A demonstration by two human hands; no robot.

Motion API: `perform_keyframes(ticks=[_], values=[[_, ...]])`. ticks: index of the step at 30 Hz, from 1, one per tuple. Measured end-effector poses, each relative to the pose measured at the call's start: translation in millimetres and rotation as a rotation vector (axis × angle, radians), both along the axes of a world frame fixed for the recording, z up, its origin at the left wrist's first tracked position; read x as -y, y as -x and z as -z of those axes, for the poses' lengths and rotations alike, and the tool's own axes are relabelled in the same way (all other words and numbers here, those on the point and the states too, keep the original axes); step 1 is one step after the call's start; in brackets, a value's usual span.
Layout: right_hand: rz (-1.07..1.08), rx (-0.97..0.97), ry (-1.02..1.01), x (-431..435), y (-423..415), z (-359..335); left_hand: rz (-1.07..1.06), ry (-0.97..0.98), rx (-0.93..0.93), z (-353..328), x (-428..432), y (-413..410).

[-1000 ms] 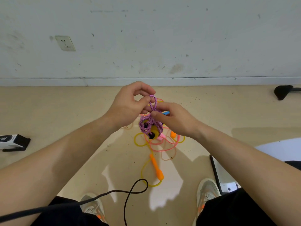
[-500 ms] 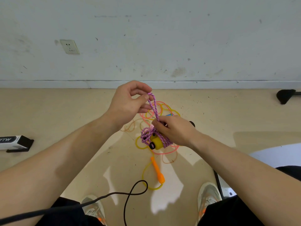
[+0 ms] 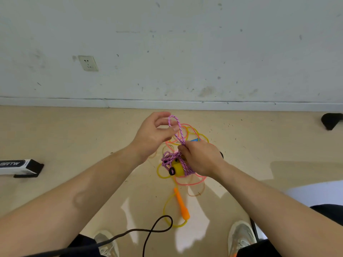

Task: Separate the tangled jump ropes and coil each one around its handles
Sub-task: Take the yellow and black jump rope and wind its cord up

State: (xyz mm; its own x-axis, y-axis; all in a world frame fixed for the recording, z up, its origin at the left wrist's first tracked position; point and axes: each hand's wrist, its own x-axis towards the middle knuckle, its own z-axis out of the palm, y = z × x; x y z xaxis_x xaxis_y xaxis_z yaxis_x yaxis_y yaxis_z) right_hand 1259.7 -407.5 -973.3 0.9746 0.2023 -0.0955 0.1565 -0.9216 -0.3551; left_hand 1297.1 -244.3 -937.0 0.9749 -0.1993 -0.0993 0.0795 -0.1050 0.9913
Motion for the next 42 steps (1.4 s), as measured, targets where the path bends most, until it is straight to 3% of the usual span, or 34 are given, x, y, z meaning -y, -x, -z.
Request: perform_keyframes(ticks=[7,13,17,22,26,32,42], values=[[0.024,-0.118,-0.119,1.6,-16.0,-12.9,-0.045,-0.058,-0.075,13.0,11.5,-9.0],[0.085,-0.273,-0.838,6.1,-90.8,-6.3,-0.156,-0.190,0.037,16.0,7.8,-75.2],[0.181,-0.230,-0.915,4.4,-154.5,2.4,-0.206,-0.229,0.059,39.0,4.1,-128.1],[0.211,-0.264,-0.953,1.6,-205.3,-18.0,-0.164,-0.124,-0.020,28.6,6.4,-178.1],[0.260,-0.299,-0.955,3.1,-223.4,-77.5,-0.109,-0.097,-0.066,-37.5,9.0,-195.4],[0.406,-0.413,-1.054,18.8,-232.9,-226.2,-0.220,-0.045,-0.163,-183.3,6.0,-213.0],[0.481,-0.293,-0.983,54.1,-248.0,-494.5,-0.171,-0.080,-0.126,-458.6,29.0,-232.8]])
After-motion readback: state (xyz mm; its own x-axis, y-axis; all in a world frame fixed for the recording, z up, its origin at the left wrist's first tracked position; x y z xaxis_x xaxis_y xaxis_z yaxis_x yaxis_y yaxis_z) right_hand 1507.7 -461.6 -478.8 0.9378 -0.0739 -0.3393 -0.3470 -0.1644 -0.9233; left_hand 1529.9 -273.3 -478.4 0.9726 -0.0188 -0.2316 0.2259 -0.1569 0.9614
